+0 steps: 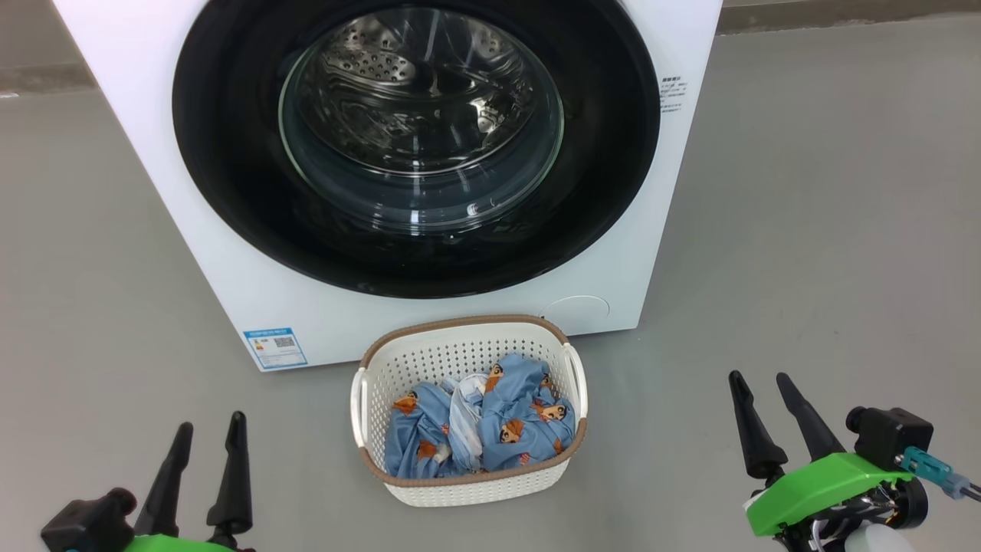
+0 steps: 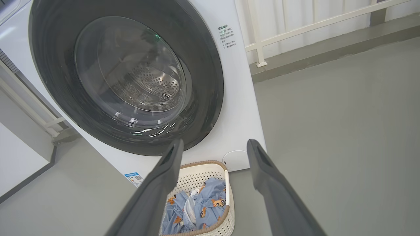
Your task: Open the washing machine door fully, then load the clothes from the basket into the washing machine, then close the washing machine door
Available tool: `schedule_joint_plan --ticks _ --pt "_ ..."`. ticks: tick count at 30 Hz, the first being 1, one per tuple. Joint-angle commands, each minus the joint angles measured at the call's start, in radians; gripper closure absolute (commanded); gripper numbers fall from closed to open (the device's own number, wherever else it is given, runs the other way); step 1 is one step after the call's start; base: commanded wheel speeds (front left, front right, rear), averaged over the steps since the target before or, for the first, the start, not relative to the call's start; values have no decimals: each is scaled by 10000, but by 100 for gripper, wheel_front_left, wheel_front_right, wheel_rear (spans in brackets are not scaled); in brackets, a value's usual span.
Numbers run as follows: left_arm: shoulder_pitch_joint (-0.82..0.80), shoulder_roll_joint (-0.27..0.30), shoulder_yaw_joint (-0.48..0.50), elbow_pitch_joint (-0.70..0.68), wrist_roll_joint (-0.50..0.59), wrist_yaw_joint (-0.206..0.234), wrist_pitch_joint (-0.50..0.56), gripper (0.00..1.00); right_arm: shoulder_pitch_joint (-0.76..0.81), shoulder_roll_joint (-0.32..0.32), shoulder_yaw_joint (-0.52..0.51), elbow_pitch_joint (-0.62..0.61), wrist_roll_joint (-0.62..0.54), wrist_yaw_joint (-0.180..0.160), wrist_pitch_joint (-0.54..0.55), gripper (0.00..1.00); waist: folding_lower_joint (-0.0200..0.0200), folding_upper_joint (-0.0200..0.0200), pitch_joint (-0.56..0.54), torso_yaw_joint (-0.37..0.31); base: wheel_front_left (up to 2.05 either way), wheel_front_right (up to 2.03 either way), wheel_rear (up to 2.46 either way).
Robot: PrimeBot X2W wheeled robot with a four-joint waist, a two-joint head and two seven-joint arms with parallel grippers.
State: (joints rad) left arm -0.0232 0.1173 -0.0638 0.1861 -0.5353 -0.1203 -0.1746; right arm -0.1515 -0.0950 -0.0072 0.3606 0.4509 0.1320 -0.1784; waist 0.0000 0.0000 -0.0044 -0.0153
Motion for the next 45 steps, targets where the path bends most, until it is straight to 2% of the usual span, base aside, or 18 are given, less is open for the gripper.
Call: schedule_joint_plan --ticks 1,24,45 --pt "-200 249 233 -294 353 -81 -174 0 -510 -96 254 -219 -378 -11 -147 0 0 0 11 -2 0 0 0" --pt "-230 217 515 -202 2923 -103 -856 0 -855 -101 233 1 -2970 -13 -818 0 0 0 22 -27 0 0 0" --pt "-360 109 821 114 3264 -104 -872 0 -832 117 -146 20 -3252 -13 -834 0 0 0 60 -84 0 0 0"
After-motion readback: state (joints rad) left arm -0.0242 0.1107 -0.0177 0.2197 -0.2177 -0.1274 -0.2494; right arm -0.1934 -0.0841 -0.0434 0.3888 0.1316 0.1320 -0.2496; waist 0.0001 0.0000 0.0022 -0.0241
